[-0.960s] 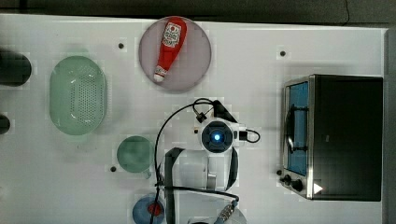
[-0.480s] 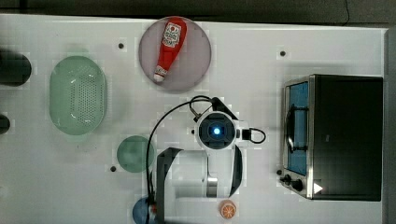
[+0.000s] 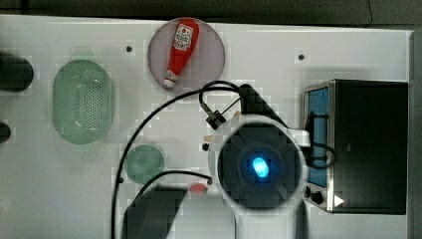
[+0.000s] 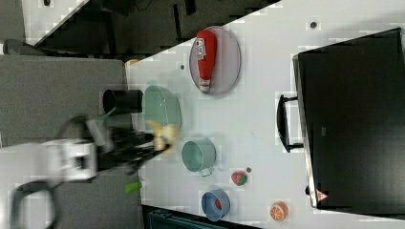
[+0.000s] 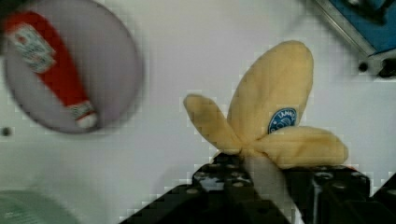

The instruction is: Pick banana from table and place on oven.

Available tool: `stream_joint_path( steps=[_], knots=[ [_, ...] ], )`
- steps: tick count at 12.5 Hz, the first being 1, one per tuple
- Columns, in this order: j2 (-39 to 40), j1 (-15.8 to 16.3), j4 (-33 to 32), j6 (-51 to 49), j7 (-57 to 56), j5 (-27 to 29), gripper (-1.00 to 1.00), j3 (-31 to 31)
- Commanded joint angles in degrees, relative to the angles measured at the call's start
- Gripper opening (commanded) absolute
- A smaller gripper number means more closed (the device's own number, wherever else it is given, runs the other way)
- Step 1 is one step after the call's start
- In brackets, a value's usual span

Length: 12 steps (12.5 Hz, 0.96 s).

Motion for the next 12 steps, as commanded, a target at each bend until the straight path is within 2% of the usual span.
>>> stream_joint_path(
  steps=[1,3,5,9,12],
  knots=[
    [1.7,-0.2,5.8,-6.3,1.5,0.1,-0.47,0.3],
    [4.2,-1.1,8.6,-6.2,0.9,0.0,-0.47,-2.1],
    [7.1,-1.7,10.2,-5.6,-4.6,0.0,-0.47,-6.3],
    [12.8,-3.0,12.0,-3.1,-23.2,-0.1,-0.47,-18.2],
    [17.8,-3.3,12.1,4.8,-39.2,-0.1,-0.47,-26.7]
  ],
)
